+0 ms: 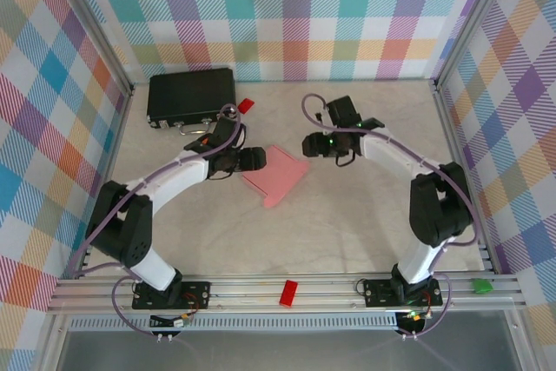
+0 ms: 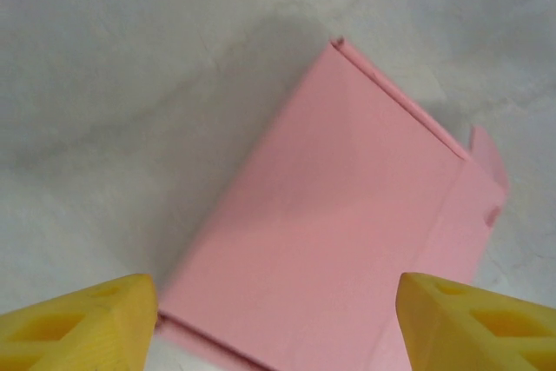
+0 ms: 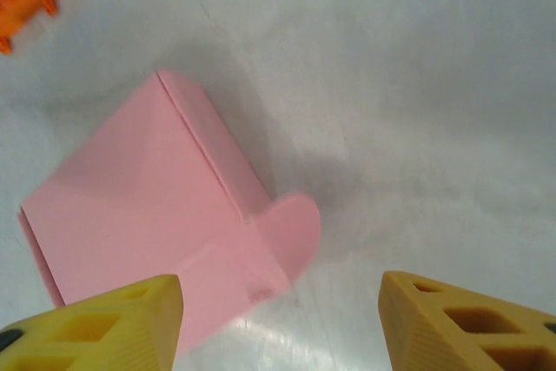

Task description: Fold the paper box

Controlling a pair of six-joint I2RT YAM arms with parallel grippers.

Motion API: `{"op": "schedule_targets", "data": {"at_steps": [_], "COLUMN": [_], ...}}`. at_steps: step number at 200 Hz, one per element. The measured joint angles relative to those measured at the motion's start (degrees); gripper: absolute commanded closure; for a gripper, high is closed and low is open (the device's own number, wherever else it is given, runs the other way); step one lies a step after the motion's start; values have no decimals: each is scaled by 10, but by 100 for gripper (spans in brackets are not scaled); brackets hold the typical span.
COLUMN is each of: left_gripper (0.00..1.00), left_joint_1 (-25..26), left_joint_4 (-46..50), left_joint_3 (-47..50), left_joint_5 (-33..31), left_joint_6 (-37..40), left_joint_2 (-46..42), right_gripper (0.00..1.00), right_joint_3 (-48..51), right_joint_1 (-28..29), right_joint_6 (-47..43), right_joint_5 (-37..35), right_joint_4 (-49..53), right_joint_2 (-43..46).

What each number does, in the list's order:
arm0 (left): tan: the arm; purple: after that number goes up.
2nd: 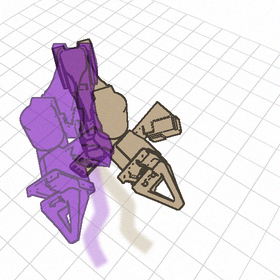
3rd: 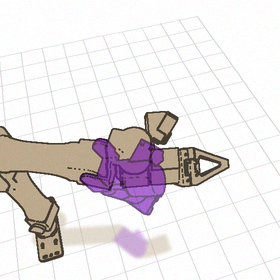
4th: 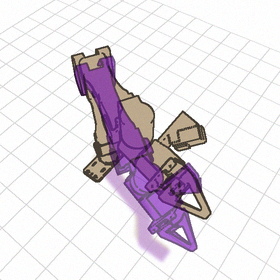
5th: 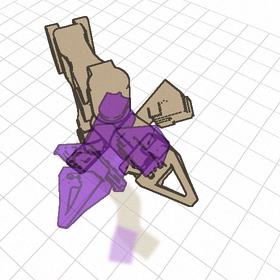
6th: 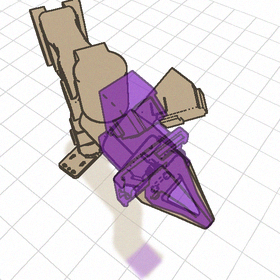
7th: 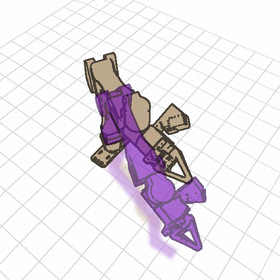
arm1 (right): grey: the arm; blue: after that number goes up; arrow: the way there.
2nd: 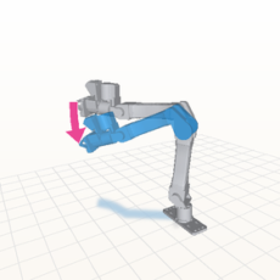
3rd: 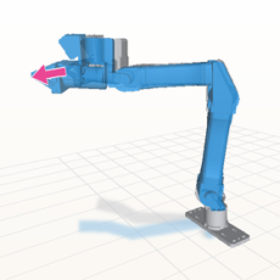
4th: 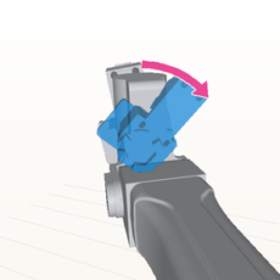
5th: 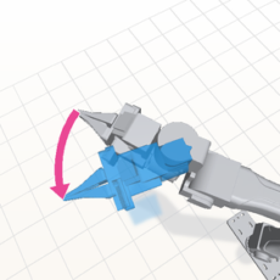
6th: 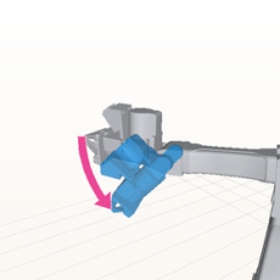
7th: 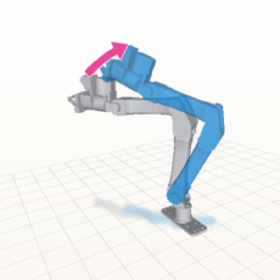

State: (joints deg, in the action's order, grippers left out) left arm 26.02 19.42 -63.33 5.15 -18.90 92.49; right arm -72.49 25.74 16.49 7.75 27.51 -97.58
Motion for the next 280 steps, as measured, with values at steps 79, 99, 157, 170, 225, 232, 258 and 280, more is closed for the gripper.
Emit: {"op": "schedule_targets", "data": {"at_steps": [79, 99, 157, 170, 225, 232, 258, 280], "left_gripper": [28, 35, 46, 46, 51, 52, 53, 52], "left_joint_1": [-15, -15, -10, -5, 16, 16, 17, 23], "left_joint_4": [-24, -32, -99, -119, -137, -137, -138, -139], "left_joint_3": [-38, -38, 47, 77, 106, 106, 106, 106], "left_joint_5": [67, 84, 123, 124, 139, 140, 148, 152], "left_joint_6": [78, 73, -46, -79, -144, -148, -158, -165], "left_joint_2": [118, 122, 90, 69, 45, 44, 40, 40], "right_gripper": [37, 37, 38, 37, 37, 37, 37, 38], "right_joint_3": [202, 212, 215, 215, 215, 215, 215, 214], "right_joint_1": [2, 2, 2, 2, 2, 2, 2, 2], "right_joint_6": [132, 159, 211, 218, 233, 235, 246, 251], "right_joint_5": [44, 60, 119, 125, 152, 155, 166, 183], "right_joint_4": [-97, -120, -202, -211, -235, -239, -254, -270], "right_joint_2": [78, 78, 47, 35, 0, -7, -22, -31]}}
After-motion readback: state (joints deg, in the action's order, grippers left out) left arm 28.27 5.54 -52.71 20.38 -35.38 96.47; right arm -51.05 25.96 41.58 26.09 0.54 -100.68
